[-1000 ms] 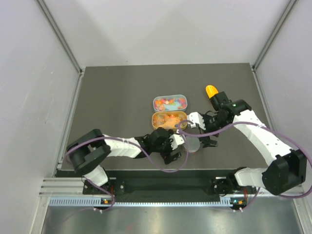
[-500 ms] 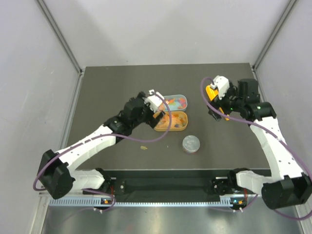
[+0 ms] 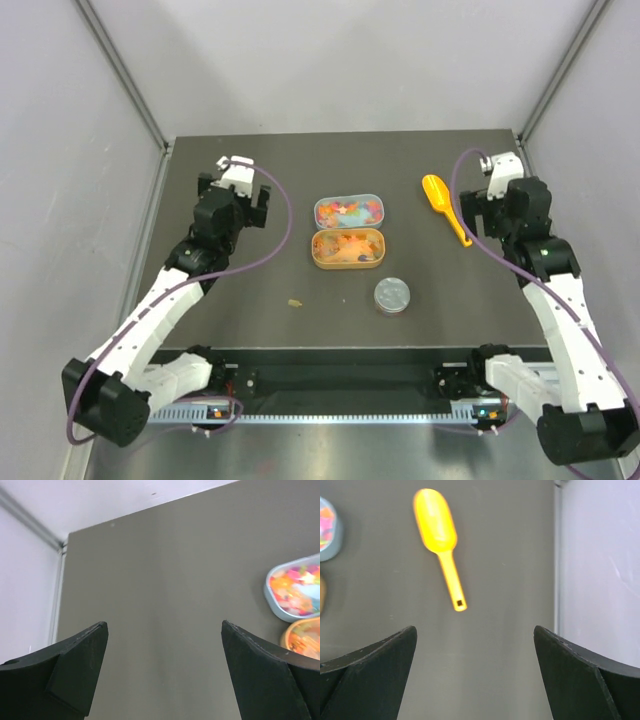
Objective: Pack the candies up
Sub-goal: Reset both arms
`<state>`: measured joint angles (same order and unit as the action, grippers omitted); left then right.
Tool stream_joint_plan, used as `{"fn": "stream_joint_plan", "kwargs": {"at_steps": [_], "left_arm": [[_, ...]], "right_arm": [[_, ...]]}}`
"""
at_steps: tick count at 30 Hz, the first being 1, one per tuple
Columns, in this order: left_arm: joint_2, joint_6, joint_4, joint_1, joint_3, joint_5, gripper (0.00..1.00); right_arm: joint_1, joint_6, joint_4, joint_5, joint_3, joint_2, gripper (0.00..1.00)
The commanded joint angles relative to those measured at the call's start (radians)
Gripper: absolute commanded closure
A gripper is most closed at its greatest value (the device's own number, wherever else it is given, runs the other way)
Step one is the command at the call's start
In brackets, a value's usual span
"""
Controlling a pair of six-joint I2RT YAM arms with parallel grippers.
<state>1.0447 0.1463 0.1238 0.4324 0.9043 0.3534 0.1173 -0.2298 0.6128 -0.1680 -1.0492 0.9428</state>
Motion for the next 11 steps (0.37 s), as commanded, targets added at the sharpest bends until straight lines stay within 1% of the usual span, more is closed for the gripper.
{"fn": "stream_joint_plan", "kwargs": {"at_steps": [1,3,5,8,11], "left_arm": [[-0.017,-0.085,-0.010,-0.061,-0.019,-0.007,0.01],[-0.014,-0.111,-0.032,-0.104,-0.028,-0.013,0.01],[-0.003,-0.126,-0.036,-0.150,-0.024,-0.053,0.01],[0.012,-0.110,-0.075,-0.161,-0.037,-0.050,0.01],[0.032,-0.097,-0.116,-0.169,-0.041,-0.056,0.01]], "right_arm": [[-0.021,0.044,-0.056,-0.139,0.029,-0.053,0.01],[-0.030,0.058,-0.061,-0.125,0.046,-0.067,0.00],[-0.041,0.057,-0.041,-0.097,0.051,-0.056,0.00],[-0.044,0.029,-0.058,-0.106,0.077,-0.056,0.00],[-0.048,0.052,-0.053,-0.111,0.071,-0.065,0.00]]}}
